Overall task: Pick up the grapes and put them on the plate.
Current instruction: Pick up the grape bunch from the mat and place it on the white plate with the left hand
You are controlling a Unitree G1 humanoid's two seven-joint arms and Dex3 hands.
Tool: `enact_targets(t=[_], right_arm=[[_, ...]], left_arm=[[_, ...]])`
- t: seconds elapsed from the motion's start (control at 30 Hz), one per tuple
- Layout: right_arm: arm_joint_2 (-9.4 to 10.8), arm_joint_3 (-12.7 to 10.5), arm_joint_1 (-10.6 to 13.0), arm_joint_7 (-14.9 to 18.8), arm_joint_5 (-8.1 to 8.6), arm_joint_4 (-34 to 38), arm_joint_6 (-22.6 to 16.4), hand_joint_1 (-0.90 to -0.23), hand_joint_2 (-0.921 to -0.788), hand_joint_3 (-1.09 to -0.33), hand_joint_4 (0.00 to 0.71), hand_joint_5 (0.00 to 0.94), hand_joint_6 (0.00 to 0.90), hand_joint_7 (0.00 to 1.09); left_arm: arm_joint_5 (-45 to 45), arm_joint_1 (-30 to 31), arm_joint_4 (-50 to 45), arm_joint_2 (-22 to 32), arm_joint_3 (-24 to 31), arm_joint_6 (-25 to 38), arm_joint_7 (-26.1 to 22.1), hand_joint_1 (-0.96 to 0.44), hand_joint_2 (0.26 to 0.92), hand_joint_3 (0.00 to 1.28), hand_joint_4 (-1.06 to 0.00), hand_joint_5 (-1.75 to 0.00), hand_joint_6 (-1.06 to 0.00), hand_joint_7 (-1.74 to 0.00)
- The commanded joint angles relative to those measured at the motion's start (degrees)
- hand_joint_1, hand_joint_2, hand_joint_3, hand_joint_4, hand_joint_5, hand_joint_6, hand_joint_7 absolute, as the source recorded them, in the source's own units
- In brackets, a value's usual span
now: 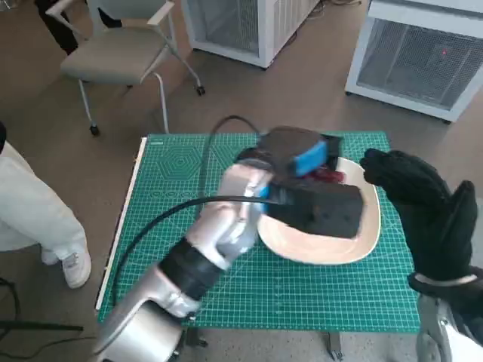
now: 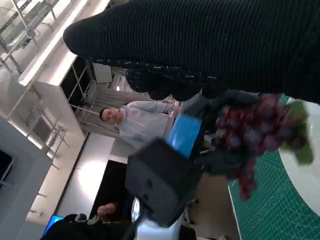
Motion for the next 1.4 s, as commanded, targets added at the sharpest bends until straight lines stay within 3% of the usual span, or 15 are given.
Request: enact_targets(t=[0.03,0.27,0.67,1.2,1.4], right_arm=[[0.2,-0.3,2.0,-0.6,0.37,-0.6,1.5,-0.544,-0.921,-0.564,0.330,0.301,0.157,0.86],[0.4,-0.4,2.7,-1.1,0.22,-1.7,2.1,-0.544,-0.921,-0.565,0.328,0.304,0.158,0.86],[0.6,-0.4,3.5,-2.0,-0.52,-2.4,1.9,-0.541,-0.921,-0.566,0.324,0.310,0.150,0.87],[1.1,-0.7,3.9,-2.4,-0.88,-1.5,0.4,-0.549,-0.921,-0.565,0.314,0.313,0.142,0.88],[1.1,-0.8,3.7,-2.5,-0.75,-1.2,0.2,-0.545,-0.921,-0.566,0.315,0.315,0.144,0.89]], left_arm=[[-0.5,-3.7,4.3,-1.9,-0.3,-1.7,1.1,0.36,0.602,0.85,-0.47,-1.63,-0.46,-0.47],[-1.1,-4.9,7.7,-3.5,-0.2,-3.8,1.0,0.40,0.564,0.93,-0.47,-1.68,-0.47,-0.27],[-2.9,-2.8,8.5,-3.7,0.2,-8.9,3.3,0.39,0.603,0.89,-0.44,-1.69,-0.58,-0.22],[-3.0,-4.2,15.7,-6.2,-0.2,-7.8,4.6,0.39,0.605,0.93,-0.39,-1.75,-0.49,-0.11],[-5.4,-4.5,17.6,-6.5,1.0,-8.4,1.0,0.40,0.545,0.99,-0.45,-1.72,-0.46,-0.08]])
